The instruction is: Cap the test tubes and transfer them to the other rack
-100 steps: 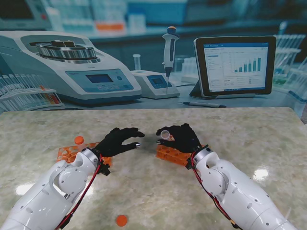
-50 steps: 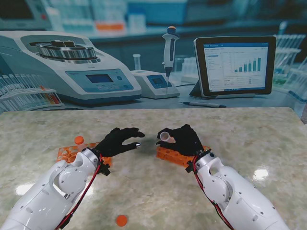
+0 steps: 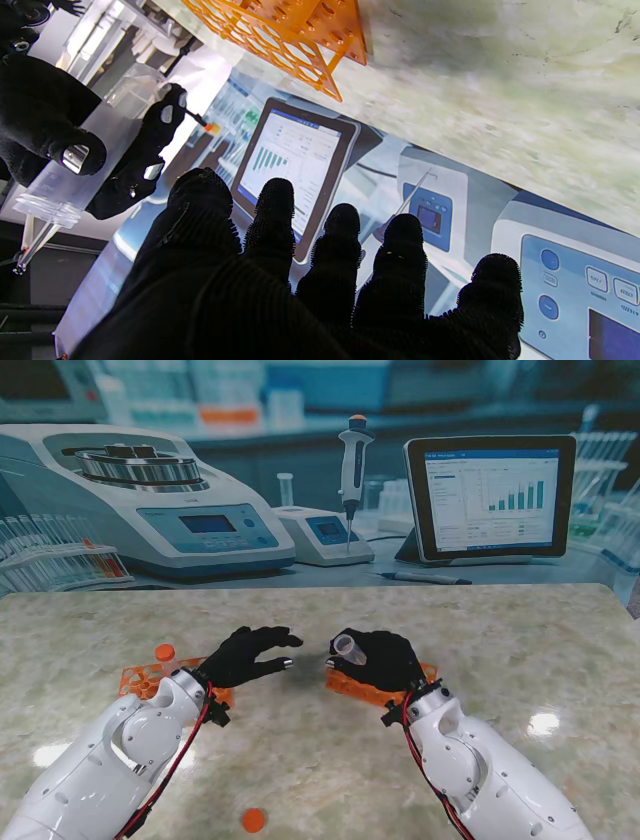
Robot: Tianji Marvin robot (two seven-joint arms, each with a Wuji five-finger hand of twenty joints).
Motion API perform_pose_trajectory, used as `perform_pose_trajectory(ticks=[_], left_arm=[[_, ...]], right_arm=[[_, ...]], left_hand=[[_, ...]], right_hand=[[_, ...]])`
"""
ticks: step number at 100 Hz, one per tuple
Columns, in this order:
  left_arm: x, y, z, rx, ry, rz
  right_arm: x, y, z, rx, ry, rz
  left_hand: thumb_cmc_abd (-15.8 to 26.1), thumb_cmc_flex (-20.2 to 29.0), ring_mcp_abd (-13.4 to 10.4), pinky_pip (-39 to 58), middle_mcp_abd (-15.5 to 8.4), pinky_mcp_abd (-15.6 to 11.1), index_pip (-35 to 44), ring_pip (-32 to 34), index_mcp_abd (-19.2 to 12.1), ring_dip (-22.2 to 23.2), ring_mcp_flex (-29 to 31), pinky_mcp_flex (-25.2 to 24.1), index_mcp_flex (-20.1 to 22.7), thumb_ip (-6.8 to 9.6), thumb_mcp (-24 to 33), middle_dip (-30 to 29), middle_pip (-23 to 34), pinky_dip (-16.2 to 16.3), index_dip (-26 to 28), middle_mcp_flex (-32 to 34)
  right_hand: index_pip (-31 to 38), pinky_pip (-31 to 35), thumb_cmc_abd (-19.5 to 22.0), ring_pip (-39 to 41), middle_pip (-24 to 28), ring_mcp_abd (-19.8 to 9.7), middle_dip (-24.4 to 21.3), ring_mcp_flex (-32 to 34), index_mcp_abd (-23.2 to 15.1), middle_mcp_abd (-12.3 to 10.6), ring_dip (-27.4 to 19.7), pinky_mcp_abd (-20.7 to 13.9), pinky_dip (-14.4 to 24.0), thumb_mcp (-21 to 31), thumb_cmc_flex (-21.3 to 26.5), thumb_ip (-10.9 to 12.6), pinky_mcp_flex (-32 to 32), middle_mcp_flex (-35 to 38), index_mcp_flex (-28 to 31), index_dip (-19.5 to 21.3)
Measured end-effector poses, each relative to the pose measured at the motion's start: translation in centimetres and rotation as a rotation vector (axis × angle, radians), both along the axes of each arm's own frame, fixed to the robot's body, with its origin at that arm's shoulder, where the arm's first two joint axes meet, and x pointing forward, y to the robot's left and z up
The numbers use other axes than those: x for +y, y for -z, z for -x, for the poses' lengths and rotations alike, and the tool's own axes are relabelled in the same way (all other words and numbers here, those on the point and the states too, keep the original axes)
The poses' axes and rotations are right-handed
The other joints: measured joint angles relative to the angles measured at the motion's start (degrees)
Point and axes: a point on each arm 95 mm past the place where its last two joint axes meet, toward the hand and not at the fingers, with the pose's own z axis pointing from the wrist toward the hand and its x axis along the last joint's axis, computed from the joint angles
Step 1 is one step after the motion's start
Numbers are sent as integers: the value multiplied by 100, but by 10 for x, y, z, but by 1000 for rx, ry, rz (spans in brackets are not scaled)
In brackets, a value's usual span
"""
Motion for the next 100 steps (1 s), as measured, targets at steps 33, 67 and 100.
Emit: perform_pose_trajectory(ticks=[33, 67, 100], left_arm=[[0, 0, 0, 1, 1, 0], [0, 0, 0, 5, 5, -1], [0, 1, 0, 8, 10, -1]], right_arm=[[2, 0, 5, 5, 6, -27], [-1, 0, 8, 26, -2, -14], [-5, -2, 11, 54, -18, 5]], left_hand=[[3, 0, 0, 0, 0, 0, 0, 9, 0, 0, 63, 0, 6, 0, 0, 0, 0, 0, 0, 1], [30, 0, 0, 0, 0, -2, 0, 57, 0, 0, 63, 0, 7, 0, 0, 0, 0, 0, 0, 2], [57, 0, 0, 0, 0, -3, 0, 63, 0, 28, 64, 0, 7, 0, 0, 0, 0, 0, 0, 2]], right_hand=[[13, 1360, -51, 2695, 1232, -404, 1365, 427, -54, -278, 1226, -46, 600, 259, 51, -10, 1042, 115, 96, 79], [11, 2822, -46, 4955, 1789, -1288, 2063, 531, -47, -575, 1929, -1275, 1902, 338, 181, -11, 1500, 115, 96, 93], [205, 2963, -45, 5231, 1812, -1410, 2058, 528, 389, -658, 2219, -1504, 2469, 339, 247, -11, 1593, 172, 105, 191]])
